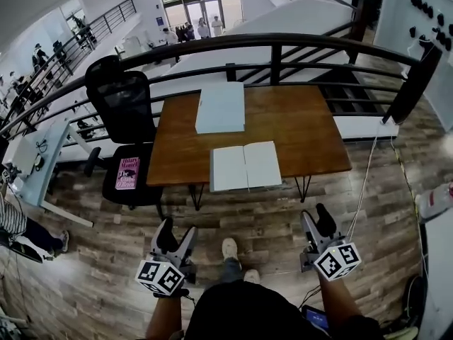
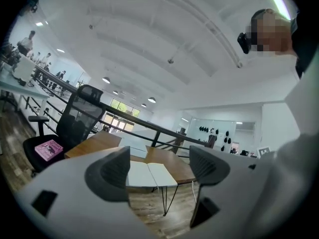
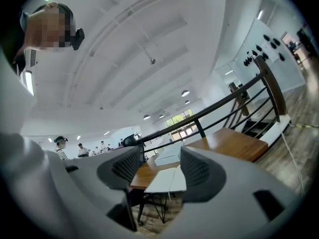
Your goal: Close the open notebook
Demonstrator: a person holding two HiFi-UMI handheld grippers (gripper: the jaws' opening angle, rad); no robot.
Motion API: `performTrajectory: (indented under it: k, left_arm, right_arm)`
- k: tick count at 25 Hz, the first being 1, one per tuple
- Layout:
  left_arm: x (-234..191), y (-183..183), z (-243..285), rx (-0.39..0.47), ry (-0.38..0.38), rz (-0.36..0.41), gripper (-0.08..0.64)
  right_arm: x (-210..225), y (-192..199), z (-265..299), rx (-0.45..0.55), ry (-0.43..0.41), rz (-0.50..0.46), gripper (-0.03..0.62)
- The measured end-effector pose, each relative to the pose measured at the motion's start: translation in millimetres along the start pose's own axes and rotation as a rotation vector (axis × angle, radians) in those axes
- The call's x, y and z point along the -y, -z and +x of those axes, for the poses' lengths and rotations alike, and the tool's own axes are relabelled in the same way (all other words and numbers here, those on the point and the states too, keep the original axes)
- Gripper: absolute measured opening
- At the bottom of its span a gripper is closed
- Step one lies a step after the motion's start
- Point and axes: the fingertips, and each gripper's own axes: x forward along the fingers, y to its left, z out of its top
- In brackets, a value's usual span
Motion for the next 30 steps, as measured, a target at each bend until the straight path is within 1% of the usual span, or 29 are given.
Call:
performTrajectory:
  k: [5, 7, 10, 12, 16, 19, 24, 30]
  left_arm:
    - [-13, 8, 23, -0.01, 0.018, -0.068, 0.379]
    - [-19, 6, 35, -0.012, 0.022, -0.068, 0.379]
    - [-30, -3, 53, -0.008, 0.036, -0.057, 0.379]
    - [-40, -8, 65, -0.004, 0.042, -0.061, 0.379]
    - [-61, -14, 88, 0.014, 0.04, -0.095, 0.376]
    - [-71, -8, 101, -0.001, 0.039, -0.11, 0.371]
    - [-91, 17, 119, -0.075, 0.025, -0.141, 0.36]
    - [-110, 48, 138, -0.155, 0.004, -0.18, 0.35]
  right_arm:
    - [8, 2, 6, -0.013, 0.031, -0.016, 0.246]
    - [14, -2, 13, -0.019, 0.046, -0.016, 0.231]
    - [17, -10, 32, -0.015, 0.062, -0.021, 0.225]
    - [11, -15, 48, -0.009, 0.052, -0.031, 0.224]
    - [-1, -23, 80, -0.012, 0.022, -0.076, 0.218]
    - [-3, -24, 99, -0.024, 0.013, -0.092, 0.215]
    - [2, -8, 131, -0.073, 0.01, -0.092, 0.215]
    - [11, 38, 168, -0.178, 0.005, -0.076, 0.214]
